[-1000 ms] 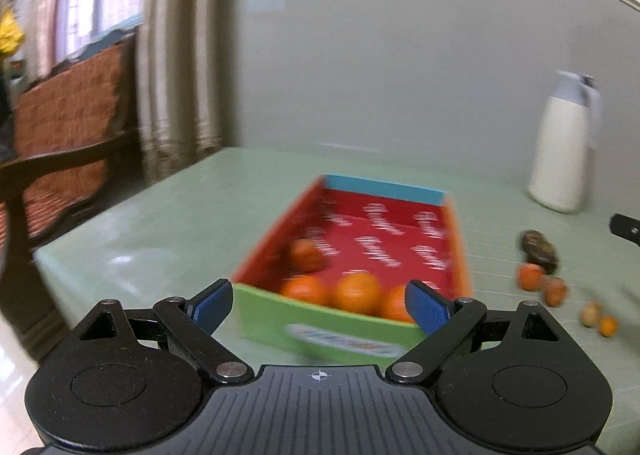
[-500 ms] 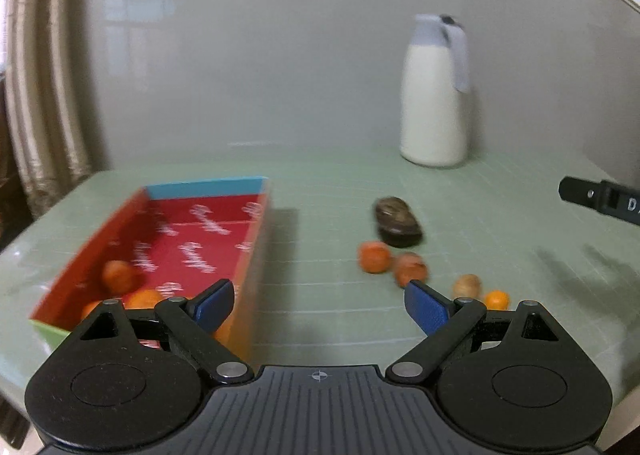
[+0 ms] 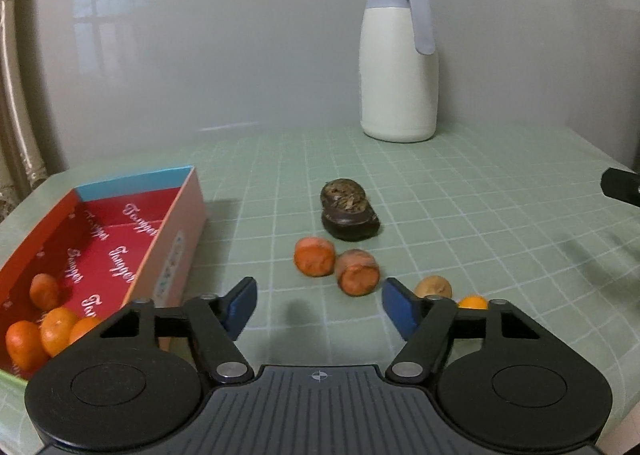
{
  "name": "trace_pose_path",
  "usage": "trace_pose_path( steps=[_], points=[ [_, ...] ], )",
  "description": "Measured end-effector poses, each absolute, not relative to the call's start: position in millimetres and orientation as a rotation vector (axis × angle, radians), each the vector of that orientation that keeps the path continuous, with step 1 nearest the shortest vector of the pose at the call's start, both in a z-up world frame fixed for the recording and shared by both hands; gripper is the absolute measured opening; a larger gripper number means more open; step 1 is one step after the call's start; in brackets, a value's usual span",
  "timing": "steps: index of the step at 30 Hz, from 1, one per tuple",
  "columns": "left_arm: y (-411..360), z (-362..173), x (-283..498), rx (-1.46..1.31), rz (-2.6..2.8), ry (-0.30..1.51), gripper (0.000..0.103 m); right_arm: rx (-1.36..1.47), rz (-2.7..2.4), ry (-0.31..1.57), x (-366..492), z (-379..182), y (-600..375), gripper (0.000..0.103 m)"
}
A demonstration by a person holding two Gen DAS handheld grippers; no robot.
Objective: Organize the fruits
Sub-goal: 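Reach the left gripper to another carrot piece and close on it, then carry the carrot piece with the left gripper into the box and release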
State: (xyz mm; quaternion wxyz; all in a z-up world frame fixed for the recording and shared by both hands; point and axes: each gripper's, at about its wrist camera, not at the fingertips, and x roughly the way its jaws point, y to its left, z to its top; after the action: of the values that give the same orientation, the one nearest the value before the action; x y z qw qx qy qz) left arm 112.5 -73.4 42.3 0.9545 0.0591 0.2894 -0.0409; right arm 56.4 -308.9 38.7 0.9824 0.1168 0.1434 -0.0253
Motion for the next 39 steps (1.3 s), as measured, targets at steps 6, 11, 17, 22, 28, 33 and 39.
trace_pose_path(
  steps=[6, 11, 17, 22, 28, 33, 39],
  points=[
    [-80, 35, 127, 0.104, -0.104, 0.614, 0.060, 0.236, -0.061, 0.285, 54, 39, -313, 0.090],
    [-84, 33, 132, 0.101, -0.114, 0.619, 0.059, 0.221, -0.131, 0.260, 50, 40, -317, 0.090],
    [-88, 26, 144, 0.080, -0.130, 0.651, 0.041, 0.250, -0.153, 0.271, 48, 35, -329, 0.090],
    [-91, 21, 148, 0.067, -0.129, 0.660, 0.041, 0.252, -0.149, 0.279, 47, 33, -334, 0.090],
    [-96, 18, 154, 0.072, -0.131, 0.657, 0.041, 0.249, -0.149, 0.284, 51, 33, -335, 0.090],
    [-98, 17, 154, 0.066, -0.133, 0.648, 0.035, 0.256, -0.152, 0.291, 54, 31, -338, 0.090],
    [-98, 17, 153, 0.061, -0.143, 0.643, 0.031, 0.252, -0.143, 0.296, 57, 31, -334, 0.090]
  ],
)
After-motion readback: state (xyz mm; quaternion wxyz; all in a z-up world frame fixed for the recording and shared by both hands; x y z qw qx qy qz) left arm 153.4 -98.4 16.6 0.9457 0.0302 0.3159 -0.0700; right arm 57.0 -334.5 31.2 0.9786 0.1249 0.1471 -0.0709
